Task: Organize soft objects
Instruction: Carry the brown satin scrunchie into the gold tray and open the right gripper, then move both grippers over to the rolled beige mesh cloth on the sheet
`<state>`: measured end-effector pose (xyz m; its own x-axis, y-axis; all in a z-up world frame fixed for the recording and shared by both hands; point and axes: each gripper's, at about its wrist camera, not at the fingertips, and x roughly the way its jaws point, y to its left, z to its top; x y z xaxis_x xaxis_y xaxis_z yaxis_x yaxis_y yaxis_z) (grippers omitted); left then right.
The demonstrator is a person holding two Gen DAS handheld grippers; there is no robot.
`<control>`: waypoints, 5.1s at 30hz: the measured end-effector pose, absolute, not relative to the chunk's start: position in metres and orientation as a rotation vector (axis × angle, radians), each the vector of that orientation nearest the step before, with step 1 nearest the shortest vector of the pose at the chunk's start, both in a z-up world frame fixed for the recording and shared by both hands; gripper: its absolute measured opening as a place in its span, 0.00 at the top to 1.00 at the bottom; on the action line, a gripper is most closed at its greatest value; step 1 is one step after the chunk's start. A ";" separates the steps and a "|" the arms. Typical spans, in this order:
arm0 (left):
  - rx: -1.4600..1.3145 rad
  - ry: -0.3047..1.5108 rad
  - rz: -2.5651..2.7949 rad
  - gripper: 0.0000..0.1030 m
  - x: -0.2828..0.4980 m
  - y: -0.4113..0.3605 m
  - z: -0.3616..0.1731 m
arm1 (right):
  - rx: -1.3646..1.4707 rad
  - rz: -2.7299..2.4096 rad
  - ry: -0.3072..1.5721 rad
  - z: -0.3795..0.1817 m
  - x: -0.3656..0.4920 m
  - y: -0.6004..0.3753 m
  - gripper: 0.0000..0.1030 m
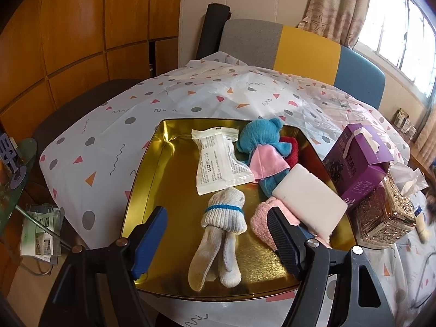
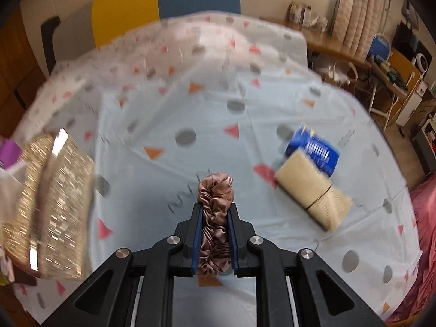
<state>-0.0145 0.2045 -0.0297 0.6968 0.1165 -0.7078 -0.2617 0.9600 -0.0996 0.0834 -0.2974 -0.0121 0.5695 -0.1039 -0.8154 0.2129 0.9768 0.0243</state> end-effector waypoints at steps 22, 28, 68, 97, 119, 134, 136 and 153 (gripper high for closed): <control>-0.245 0.717 0.369 0.25 -0.034 0.249 -0.022 | -0.065 0.820 1.000 -0.026 0.062 0.082 0.79; -0.250 0.725 0.370 0.25 -0.035 0.252 -0.027 | -0.090 0.807 1.158 -0.084 0.066 0.100 0.69; -0.115 0.703 0.272 0.24 -0.036 0.206 -0.015 | 0.056 0.465 0.777 0.017 0.048 -0.095 0.55; -0.002 0.698 0.148 0.24 -0.023 0.142 0.005 | 0.552 -0.519 0.809 -0.044 0.071 -0.443 0.54; 0.176 0.627 -0.452 0.24 0.015 -0.069 0.069 | 0.967 -0.603 0.704 -0.061 0.024 -0.493 0.54; 0.155 0.944 -0.618 0.25 0.075 -0.205 -0.009 | 1.049 -0.565 0.728 -0.083 0.037 -0.508 0.50; 0.143 0.971 -0.617 0.25 0.079 -0.208 -0.018 | 1.033 -0.522 0.757 -0.086 0.047 -0.505 0.49; 0.073 1.079 -0.614 0.25 0.129 -0.277 -0.036 | 1.205 -0.515 0.577 -0.070 0.009 -0.512 0.51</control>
